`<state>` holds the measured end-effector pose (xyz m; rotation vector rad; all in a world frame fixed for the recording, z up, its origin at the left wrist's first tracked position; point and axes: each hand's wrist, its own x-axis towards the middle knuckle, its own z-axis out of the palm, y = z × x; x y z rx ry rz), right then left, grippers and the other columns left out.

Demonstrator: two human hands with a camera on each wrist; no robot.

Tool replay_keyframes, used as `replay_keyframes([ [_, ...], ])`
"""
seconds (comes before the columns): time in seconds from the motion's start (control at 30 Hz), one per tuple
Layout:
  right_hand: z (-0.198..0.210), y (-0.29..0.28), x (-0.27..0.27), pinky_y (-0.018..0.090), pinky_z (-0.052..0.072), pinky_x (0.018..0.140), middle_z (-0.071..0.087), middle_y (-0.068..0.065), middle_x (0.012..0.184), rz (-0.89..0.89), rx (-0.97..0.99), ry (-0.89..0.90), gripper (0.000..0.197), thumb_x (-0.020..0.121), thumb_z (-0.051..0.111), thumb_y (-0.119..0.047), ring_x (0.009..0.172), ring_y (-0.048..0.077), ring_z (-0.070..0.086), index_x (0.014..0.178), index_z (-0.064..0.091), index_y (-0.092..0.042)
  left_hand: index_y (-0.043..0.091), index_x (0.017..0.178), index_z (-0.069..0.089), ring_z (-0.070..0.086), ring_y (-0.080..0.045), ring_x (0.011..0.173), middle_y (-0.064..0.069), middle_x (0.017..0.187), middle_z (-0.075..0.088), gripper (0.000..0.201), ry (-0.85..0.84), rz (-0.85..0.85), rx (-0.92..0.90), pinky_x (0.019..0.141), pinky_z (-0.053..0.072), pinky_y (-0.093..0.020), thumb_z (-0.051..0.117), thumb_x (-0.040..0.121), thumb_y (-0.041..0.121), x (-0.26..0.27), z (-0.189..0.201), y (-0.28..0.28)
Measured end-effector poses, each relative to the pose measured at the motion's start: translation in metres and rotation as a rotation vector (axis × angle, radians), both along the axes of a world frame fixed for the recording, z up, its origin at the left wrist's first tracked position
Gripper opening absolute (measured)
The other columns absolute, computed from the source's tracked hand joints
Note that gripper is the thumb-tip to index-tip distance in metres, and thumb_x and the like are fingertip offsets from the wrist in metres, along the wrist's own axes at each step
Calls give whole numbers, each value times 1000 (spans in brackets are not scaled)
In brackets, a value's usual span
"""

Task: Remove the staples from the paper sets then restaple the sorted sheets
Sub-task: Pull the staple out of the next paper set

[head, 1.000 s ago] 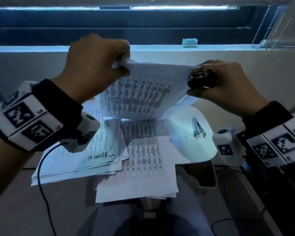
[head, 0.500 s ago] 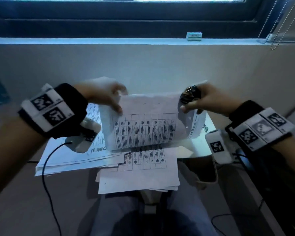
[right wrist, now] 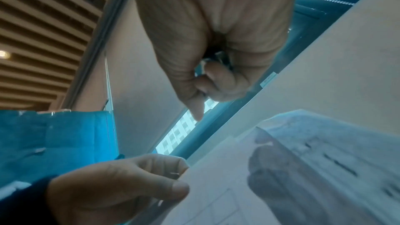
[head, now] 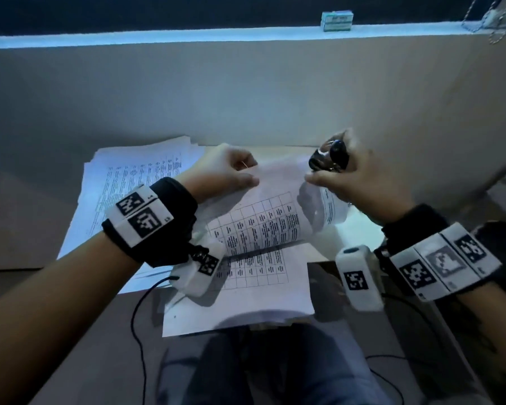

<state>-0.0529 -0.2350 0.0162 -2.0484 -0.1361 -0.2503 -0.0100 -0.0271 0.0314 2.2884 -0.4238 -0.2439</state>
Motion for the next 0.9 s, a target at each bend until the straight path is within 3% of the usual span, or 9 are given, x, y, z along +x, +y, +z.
replay_keyframes([
  [0.1,-15,8,-20,25,41,44,50,0,64,52,171,94,55,61,85,-25,47,12,52,88,37,-23,15,80,58,51,-8,53,-6,69,58,18,130,74,-215,56,43,-18,65,82,-1,-5,-7,5],
  [0.17,-24,15,-29,29,44,59,56,-2,67,-2,78,99,56,52,83,-44,61,15,57,85,39,-31,15,83,58,54,-12,57,-7,70,59,17,185,91,-282,61,45,-22,67,80,1,-8,-14,7],
  [0.23,-31,22,-35,18,45,65,60,-3,75,-39,25,81,47,60,82,-36,66,4,55,87,45,-29,11,83,60,56,-18,65,-10,71,59,14,223,105,-381,71,47,-26,71,76,7,-12,-19,7],
  [0.3,-36,29,-40,6,43,69,63,-2,89,-71,19,44,41,68,80,-25,78,2,57,100,55,-23,3,83,59,54,-12,61,-12,69,53,10,248,142,-523,66,47,-16,68,80,2,-16,-23,6],
  [0.4,-42,44,-46,10,41,87,62,4,109,-136,80,6,63,67,81,-32,100,9,58,123,57,-15,-2,79,56,49,-6,53,-9,67,50,8,244,156,-631,59,44,-8,58,85,-7,-21,-26,5],
  [0.6,-51,77,-62,3,40,64,56,-12,85,-184,237,34,52,69,81,-23,73,-10,56,100,41,-15,4,77,56,48,-10,61,-9,67,52,11,215,154,-583,62,43,-12,58,86,-3,-31,-31,7],
  [0.7,-51,86,-63,6,43,64,56,-13,83,-149,313,136,49,70,79,-31,72,-9,55,99,43,-15,7,85,60,51,-16,63,-6,63,58,9,191,162,-583,65,42,-21,68,81,6,-35,-30,8],
  [0.8,-49,90,-60,9,45,65,58,-10,84,-149,343,162,46,70,77,-34,74,-4,57,97,45,-16,7,98,61,60,-19,67,-4,66,68,25,194,153,-561,70,46,-28,73,77,14,-37,-29,11],
  [0.9,-44,93,-59,18,50,67,64,-7,83,-170,326,152,43,70,78,-36,73,0,61,95,50,-14,2,97,61,59,-24,67,-19,76,68,23,214,103,-536,68,47,-33,70,79,12,-41,-26,12],
])
